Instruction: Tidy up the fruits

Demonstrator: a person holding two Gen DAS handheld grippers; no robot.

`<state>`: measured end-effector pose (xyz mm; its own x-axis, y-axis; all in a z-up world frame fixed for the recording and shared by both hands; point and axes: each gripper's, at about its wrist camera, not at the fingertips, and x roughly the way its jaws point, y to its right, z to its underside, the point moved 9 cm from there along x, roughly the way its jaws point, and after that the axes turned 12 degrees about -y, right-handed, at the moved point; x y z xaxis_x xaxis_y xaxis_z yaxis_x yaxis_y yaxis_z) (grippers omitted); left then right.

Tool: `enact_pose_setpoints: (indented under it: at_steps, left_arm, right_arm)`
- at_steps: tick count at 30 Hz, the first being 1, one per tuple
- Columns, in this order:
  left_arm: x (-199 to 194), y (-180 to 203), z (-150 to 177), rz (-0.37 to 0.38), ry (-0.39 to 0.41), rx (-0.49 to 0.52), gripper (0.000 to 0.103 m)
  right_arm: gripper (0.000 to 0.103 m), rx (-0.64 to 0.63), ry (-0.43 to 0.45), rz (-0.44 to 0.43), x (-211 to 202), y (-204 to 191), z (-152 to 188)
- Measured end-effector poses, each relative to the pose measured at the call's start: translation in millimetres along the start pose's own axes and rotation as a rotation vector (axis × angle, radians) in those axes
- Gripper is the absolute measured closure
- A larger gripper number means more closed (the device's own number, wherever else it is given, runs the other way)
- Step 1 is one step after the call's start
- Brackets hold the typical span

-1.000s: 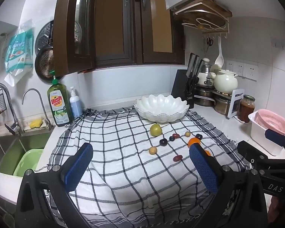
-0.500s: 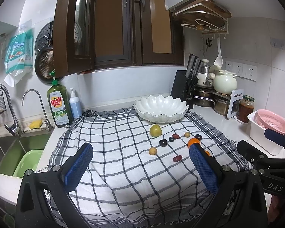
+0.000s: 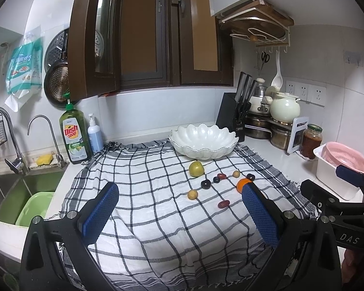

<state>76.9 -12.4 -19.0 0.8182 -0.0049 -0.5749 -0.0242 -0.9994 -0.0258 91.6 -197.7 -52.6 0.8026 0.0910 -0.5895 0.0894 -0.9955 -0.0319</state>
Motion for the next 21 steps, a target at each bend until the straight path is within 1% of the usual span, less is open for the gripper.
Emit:
enact_pose_setpoints:
  at_steps: [21]
  left_arm:
    - [-0.6, 0.3, -0.4, 0.002, 0.002, -0.001, 0.000]
  right_arm:
    - [0.002, 0.001, 0.007, 0.000, -3.1, 0.6, -1.2]
